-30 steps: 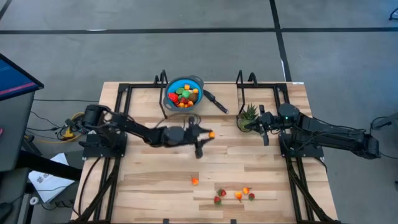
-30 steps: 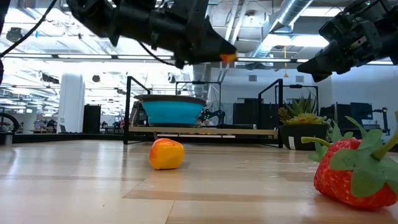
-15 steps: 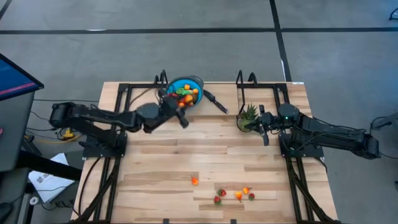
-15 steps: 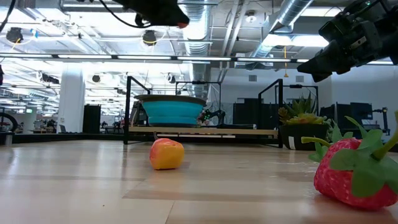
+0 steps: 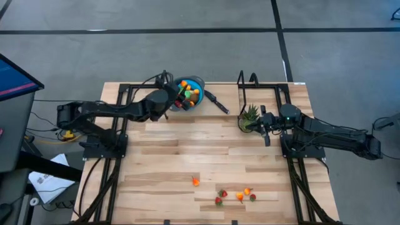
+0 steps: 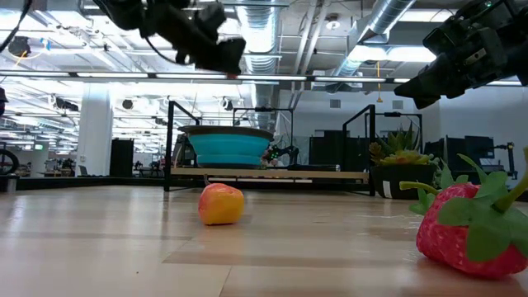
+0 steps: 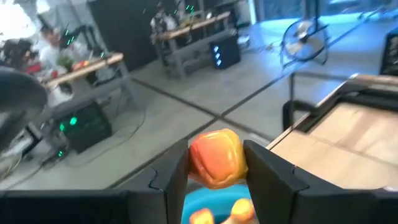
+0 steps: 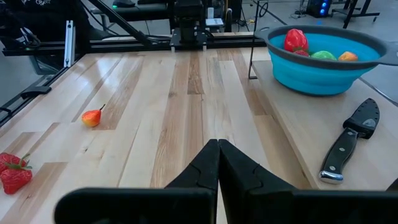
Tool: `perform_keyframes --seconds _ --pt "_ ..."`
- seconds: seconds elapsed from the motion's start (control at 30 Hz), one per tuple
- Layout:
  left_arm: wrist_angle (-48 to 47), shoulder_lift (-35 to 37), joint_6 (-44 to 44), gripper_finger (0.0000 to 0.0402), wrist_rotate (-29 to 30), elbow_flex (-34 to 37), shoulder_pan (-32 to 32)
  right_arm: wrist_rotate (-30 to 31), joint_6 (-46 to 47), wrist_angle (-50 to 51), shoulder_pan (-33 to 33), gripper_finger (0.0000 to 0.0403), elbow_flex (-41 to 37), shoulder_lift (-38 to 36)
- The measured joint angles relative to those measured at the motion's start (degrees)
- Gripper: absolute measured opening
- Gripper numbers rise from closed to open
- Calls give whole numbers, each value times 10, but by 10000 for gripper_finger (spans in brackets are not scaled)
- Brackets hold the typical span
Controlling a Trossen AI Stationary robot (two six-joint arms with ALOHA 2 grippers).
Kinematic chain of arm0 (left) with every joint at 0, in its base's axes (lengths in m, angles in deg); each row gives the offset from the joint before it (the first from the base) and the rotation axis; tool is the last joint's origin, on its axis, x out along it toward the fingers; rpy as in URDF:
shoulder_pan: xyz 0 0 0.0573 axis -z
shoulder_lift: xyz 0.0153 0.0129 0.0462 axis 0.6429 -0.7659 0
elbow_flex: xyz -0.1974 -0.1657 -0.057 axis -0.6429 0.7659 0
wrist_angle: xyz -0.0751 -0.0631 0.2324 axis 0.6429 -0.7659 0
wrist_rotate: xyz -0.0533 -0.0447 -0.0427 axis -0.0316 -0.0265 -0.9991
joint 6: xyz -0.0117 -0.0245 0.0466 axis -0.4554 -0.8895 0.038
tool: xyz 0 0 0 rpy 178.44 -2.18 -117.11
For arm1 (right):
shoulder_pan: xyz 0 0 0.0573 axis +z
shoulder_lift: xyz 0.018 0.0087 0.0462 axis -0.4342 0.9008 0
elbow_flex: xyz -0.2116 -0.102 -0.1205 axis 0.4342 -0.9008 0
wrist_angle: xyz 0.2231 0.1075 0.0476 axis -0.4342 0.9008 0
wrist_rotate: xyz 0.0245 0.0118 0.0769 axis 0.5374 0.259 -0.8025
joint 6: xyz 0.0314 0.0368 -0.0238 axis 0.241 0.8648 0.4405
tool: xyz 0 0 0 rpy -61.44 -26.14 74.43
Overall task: Pick & Place Fruit
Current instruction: Put the pear into the basket
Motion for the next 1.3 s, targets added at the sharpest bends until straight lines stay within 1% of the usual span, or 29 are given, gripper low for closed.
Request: perform_keyframes --seconds 0.3,0.47,0.63,0.9,1.0,1.13,1.3 --pt "0 -72 -17 136 0 0 -39 0 0 6 0 0 0 0" --pt "0 -83 -76 140 0 0 -45 0 0 20 0 0 0 0" --pt "1 -83 -94 164 0 0 -46 0 0 22 0 0 0 0" --pt "1 -83 -86 230 0 0 -46 0 0 22 0 0 0 0" --pt "1 -83 -86 249 1 0 -46 0 0 22 0 0 0 0" --pt "1 -83 -86 261 2 0 -45 0 0 22 0 0 0 0" --pt "1 -83 -86 260 3 0 -45 0 0 22 0 0 0 0"
